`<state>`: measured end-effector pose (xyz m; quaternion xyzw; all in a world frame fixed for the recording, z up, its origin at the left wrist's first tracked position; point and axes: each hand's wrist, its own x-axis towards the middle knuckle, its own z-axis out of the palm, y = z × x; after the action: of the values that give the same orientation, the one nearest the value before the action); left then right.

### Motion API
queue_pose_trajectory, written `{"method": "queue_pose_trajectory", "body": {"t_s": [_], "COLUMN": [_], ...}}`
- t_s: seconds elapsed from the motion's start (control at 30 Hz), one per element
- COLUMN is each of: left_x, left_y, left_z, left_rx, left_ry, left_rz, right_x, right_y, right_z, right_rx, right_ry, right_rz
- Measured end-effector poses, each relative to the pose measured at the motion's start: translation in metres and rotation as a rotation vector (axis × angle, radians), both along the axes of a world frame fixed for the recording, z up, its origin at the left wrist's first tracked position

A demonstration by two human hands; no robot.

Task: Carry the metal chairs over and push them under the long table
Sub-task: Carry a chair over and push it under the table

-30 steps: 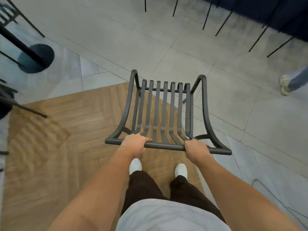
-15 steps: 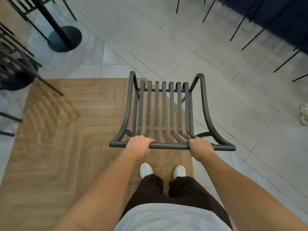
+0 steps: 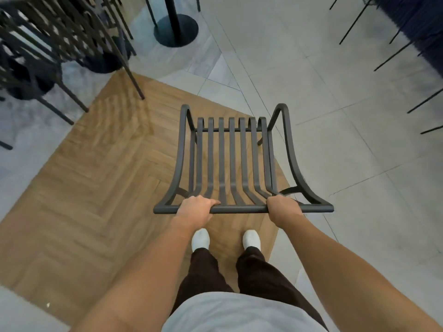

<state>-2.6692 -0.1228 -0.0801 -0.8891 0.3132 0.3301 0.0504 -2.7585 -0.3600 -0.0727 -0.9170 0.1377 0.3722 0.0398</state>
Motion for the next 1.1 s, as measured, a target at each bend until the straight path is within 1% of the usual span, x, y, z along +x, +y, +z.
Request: {"method": "queue_pose_trajectory", "body": {"t_s": [0.33, 0.6, 0.83, 1.1], "left_x": [-0.010, 0.010, 0.058, 0.149], "left_y": [-0.013, -0.024, -0.029, -0.029], "left_z": [0.001, 0.002, 0.002, 0.000], "left_rx": [0.005, 0.034, 0.031, 0.026], "left_ry": [0.040, 0.071, 0.083, 0.048], "left_rz": [0.274, 0.318, 0.350, 0.340], "right_x": [0.043, 0.070, 0.116, 0.207], "right_y": [-0.025, -0.038, -0.043, -0.044], "right_z": [0.002, -0.004, -0.007, -0.010], "right_rx": [0.008, 0.039, 0.048, 0.053], "right_ry": [-0.034, -0.053, -0.068, -0.060], "right_rz": [0.200, 0.290, 0.309, 0.290]}}
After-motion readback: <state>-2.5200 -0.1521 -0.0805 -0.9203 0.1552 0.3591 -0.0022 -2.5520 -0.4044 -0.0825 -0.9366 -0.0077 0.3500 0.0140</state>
